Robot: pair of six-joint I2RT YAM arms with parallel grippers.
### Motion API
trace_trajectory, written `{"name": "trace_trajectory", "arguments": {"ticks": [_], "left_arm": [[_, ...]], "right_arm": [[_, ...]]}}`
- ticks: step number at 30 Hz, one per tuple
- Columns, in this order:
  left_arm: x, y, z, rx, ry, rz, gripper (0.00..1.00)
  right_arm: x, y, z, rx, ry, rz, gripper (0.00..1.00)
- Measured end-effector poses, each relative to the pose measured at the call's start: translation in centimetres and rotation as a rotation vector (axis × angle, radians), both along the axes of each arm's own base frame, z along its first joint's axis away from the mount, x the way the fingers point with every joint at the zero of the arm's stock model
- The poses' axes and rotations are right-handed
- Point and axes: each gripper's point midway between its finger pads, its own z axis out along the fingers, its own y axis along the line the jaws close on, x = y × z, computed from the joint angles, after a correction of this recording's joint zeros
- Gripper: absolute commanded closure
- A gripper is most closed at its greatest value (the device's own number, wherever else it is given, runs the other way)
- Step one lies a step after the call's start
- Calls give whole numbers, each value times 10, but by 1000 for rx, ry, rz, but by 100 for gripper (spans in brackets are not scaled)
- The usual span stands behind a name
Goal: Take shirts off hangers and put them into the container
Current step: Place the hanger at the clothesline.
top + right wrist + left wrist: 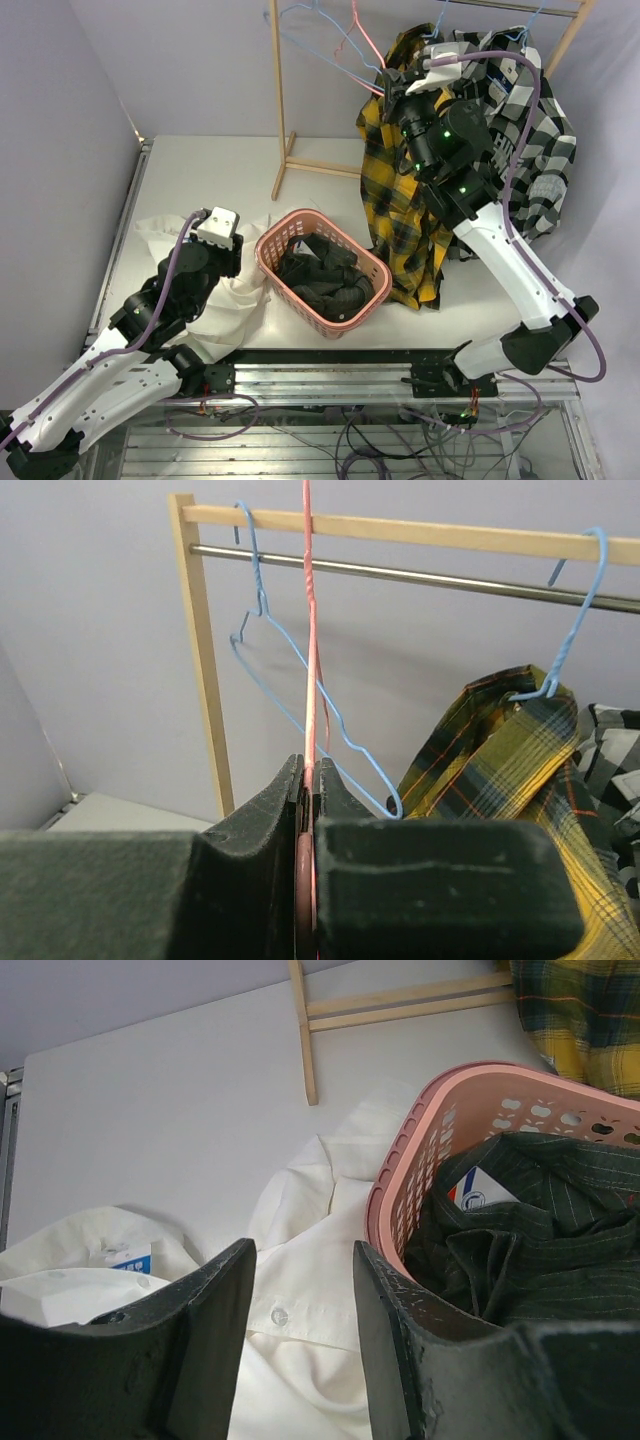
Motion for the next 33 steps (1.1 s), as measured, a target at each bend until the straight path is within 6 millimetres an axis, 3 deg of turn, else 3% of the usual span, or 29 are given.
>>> {"name": "trace_trajectory", "arguments": {"ticks": [14, 23, 33], "left_arm": [[0, -1, -2, 1, 6, -4, 46], [0, -1, -2, 0, 5, -3, 45], [1, -2, -4, 6, 11, -3, 46]], "right_arm": [[-14, -22, 34, 46, -112, -61, 100], [3, -17, 28, 23, -114, -86, 100], [28, -27, 17, 0, -95, -137, 100]]}}
